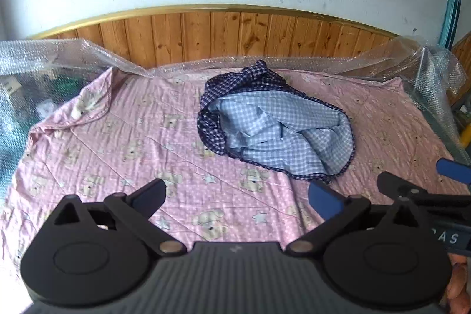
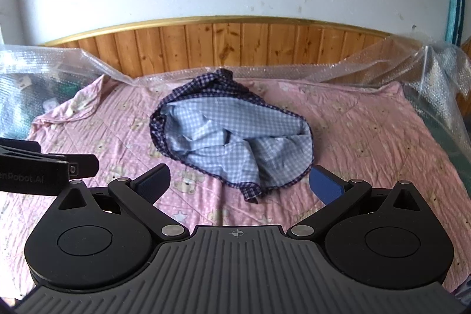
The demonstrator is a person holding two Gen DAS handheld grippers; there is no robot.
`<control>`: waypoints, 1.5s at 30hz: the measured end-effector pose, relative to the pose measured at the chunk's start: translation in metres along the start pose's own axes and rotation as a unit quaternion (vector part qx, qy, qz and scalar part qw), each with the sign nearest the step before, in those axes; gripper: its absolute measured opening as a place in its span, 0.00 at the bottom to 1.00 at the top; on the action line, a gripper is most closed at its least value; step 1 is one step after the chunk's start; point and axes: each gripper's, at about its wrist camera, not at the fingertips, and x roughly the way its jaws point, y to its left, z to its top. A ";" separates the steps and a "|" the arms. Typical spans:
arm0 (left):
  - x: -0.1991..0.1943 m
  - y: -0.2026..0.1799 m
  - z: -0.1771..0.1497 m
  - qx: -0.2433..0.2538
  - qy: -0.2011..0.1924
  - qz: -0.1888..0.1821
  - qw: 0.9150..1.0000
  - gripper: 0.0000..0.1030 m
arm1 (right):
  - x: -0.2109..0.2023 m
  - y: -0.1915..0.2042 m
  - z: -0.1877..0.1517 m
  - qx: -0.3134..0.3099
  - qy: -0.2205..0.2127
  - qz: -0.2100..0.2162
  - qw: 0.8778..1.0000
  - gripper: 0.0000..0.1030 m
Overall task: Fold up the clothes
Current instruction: 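Move both grippers open toward the crumpled navy checked shirt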
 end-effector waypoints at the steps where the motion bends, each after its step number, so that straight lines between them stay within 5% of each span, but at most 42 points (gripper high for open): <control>1: 0.001 0.001 0.000 0.002 0.001 0.000 1.000 1.00 | 0.001 0.000 0.001 -0.001 0.001 0.000 1.000 0.98; 18: 0.000 0.010 -0.022 0.006 0.018 -0.035 0.999 1.00 | 0.003 0.005 -0.004 -0.006 -0.001 -0.023 1.000 0.98; 45: 0.011 0.003 -0.022 0.023 0.016 -0.021 0.999 0.97 | 0.018 0.006 -0.004 -0.007 0.014 -0.016 1.000 0.94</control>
